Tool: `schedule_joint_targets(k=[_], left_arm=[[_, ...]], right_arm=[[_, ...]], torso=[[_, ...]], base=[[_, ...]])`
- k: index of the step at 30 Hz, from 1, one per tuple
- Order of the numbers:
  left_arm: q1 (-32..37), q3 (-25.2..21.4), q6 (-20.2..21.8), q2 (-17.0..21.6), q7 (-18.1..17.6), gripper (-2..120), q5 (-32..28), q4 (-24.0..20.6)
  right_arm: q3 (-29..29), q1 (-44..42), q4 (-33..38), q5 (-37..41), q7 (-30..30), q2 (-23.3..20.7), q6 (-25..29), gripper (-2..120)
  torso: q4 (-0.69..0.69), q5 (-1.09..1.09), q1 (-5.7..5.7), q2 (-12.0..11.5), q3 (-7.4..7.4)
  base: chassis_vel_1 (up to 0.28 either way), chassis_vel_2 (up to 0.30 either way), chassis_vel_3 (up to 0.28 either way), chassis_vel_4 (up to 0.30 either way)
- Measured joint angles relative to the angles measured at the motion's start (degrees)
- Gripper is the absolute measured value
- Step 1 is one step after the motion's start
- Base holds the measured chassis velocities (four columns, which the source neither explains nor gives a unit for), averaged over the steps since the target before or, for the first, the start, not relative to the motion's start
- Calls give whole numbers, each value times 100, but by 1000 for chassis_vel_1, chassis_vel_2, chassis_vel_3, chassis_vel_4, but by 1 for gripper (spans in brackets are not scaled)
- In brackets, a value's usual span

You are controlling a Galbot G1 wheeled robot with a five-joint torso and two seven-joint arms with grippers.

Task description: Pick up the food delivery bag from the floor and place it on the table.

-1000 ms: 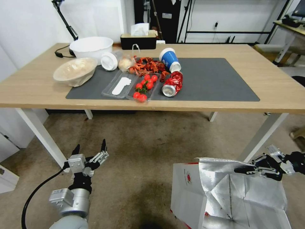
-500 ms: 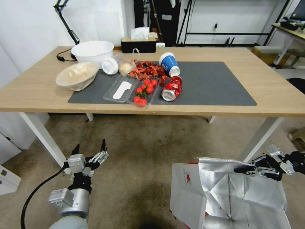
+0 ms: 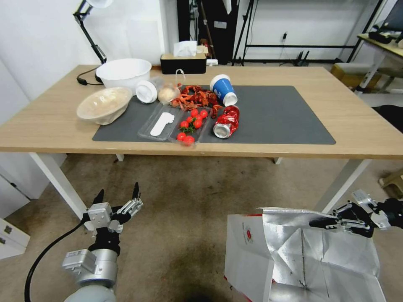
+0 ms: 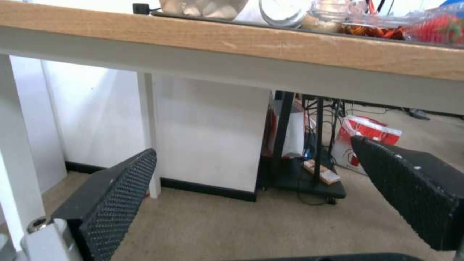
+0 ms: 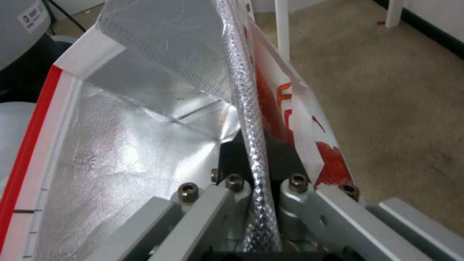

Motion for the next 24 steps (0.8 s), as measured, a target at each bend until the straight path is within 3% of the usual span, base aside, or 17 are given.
schedule_joint_targets(k=[24], left_arm=[[18,-5,1,-4,-15,100,-11,-53]], right_arm=[[1,8,53,27,0,32,-22,0]], torso=[[1,0,218,540,323]], base=[[0,0,0,0]])
